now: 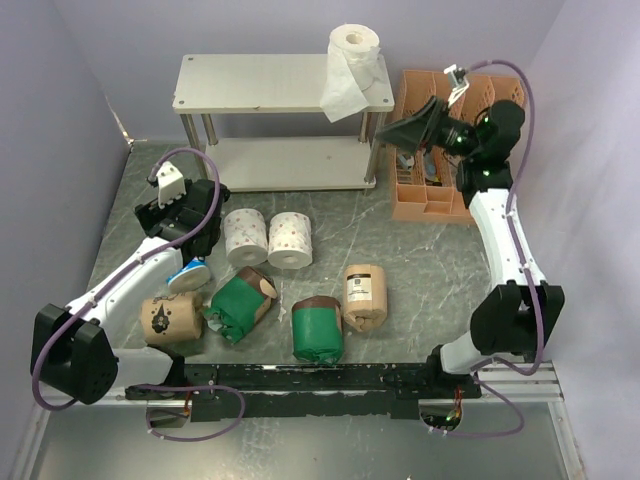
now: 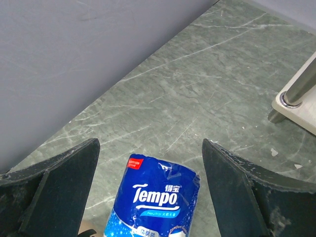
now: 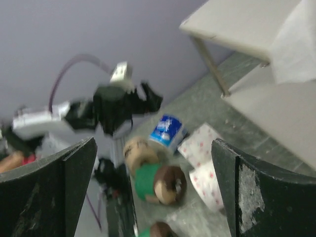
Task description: Place and organize the paper towels onto the shelf
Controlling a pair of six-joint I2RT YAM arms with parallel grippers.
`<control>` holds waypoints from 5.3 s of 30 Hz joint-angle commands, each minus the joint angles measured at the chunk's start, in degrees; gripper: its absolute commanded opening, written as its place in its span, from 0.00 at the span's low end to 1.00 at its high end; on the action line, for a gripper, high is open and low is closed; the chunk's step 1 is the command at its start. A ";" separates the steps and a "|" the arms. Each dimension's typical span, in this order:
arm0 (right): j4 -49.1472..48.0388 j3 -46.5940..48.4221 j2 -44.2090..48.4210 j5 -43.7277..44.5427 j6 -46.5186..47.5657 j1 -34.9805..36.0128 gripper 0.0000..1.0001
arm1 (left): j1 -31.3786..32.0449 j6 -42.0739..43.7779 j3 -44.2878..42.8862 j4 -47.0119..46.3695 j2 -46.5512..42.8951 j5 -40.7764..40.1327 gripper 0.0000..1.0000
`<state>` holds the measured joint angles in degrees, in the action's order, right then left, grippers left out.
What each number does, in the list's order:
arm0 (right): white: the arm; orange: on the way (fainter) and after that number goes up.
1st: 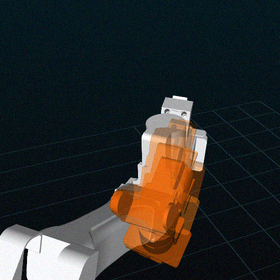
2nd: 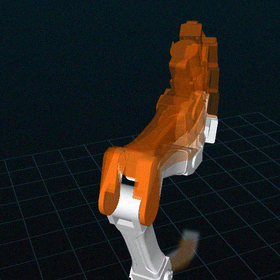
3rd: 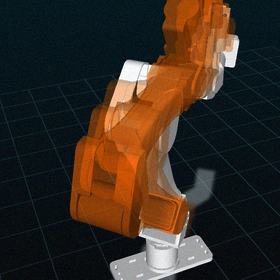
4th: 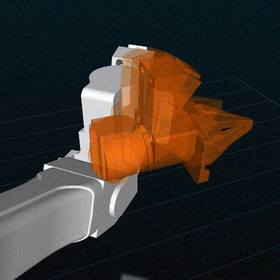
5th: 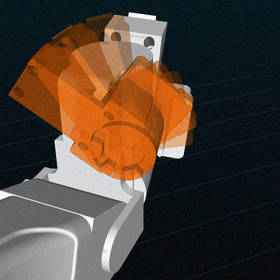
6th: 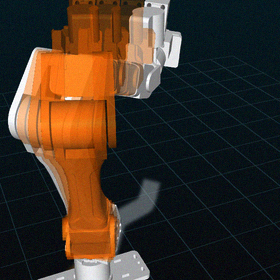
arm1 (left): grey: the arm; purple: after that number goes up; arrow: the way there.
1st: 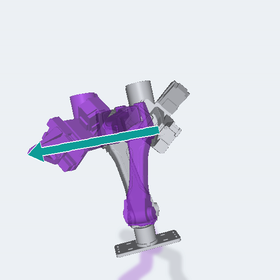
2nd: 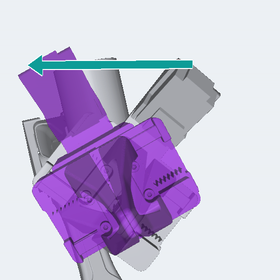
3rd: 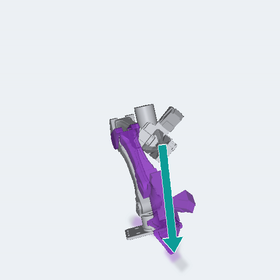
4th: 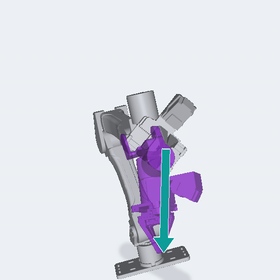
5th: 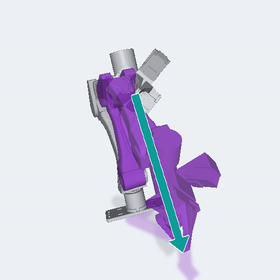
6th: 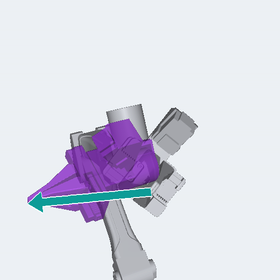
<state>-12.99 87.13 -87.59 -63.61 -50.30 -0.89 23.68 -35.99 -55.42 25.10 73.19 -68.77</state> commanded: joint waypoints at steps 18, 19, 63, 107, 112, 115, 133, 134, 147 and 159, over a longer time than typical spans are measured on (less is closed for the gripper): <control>32.94 -19.74 -0.88 48.73 76.76 40.21 0.85 | -0.57 2.23 0.70 -3.31 -2.61 -0.82 0.96; 33.42 -19.80 -2.02 48.59 76.89 40.56 0.79 | -0.57 2.42 0.74 -3.57 -2.88 -0.90 0.96; 44.12 -1.88 -12.87 51.52 65.26 44.81 0.00 | -1.20 -64.62 -4.95 50.23 -7.98 -20.55 0.96; 21.09 30.98 -16.57 12.70 -11.88 14.11 0.00 | -3.38 -69.12 -6.28 55.90 -0.50 -22.33 0.96; 10.43 29.11 -20.82 11.66 -22.03 12.71 0.00 | -3.38 -69.11 -6.37 55.93 -0.46 -22.11 0.96; 9.49 29.17 -22.65 12.73 -22.96 12.75 0.00 | -3.38 -69.22 -6.20 55.93 -0.46 -22.11 0.96; 3.07 34.92 -30.36 17.53 -23.05 12.88 0.00 | -3.38 -69.09 -6.28 55.93 0.79 -22.02 0.96; 3.12 34.76 -30.27 17.63 -22.93 12.96 0.00 | -3.38 -69.05 -6.36 55.93 0.89 -22.06 0.96; 5.43 40.94 -28.83 19.34 -16.01 12.71 1.00 | -3.38 -69.13 -6.37 55.93 0.88 -21.99 0.96; 14.27 44.01 -23.78 21.03 -3.53 13.00 1.00 | -3.40 -68.96 -6.59 55.89 0.82 -21.76 0.96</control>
<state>-1.78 130.28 -113.19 -43.64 -58.50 12.08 20.71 -104.18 -59.66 80.42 73.95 -87.46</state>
